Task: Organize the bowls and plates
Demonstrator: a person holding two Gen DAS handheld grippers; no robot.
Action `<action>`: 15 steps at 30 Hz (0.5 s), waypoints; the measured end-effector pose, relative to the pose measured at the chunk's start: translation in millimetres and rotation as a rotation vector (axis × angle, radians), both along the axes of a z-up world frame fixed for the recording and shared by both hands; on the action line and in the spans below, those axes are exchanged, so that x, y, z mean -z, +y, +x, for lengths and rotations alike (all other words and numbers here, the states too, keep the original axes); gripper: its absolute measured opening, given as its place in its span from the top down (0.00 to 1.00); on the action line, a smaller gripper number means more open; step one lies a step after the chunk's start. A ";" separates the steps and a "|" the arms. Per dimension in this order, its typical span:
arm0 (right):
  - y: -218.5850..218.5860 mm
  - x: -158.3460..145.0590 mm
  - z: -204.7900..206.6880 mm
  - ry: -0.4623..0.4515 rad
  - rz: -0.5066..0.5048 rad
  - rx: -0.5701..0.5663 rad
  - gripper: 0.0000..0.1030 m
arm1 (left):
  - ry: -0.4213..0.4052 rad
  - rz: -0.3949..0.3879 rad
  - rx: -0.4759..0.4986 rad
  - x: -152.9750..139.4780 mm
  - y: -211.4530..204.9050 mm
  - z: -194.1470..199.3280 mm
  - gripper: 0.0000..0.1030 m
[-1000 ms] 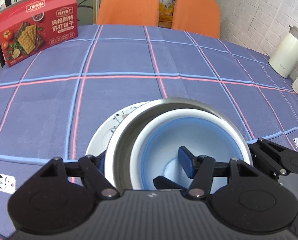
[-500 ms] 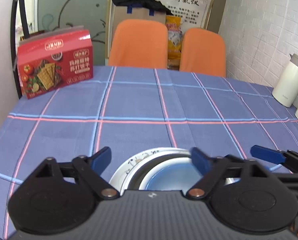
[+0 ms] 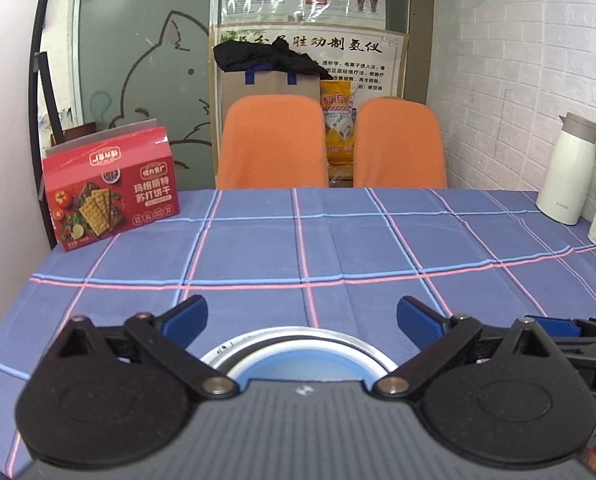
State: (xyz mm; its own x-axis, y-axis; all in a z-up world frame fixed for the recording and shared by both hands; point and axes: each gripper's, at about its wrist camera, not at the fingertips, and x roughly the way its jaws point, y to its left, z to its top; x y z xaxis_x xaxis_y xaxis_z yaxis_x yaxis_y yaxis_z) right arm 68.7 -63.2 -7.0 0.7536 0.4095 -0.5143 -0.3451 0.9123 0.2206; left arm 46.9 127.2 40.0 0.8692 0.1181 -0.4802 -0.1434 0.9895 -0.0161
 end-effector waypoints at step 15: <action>-49.5 13.2 -87.2 -0.042 0.027 0.080 0.31 | -0.030 0.014 0.040 20.8 -43.0 -92.0 0.04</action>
State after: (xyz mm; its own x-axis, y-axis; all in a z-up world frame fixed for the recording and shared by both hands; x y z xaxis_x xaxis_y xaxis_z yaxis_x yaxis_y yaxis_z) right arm -18.5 -112.7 -20.3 0.8049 0.3605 -0.4714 -0.2808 0.9312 0.2326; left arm -45.0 84.2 19.2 0.8873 0.0890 -0.4526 -0.1029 0.9947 -0.0061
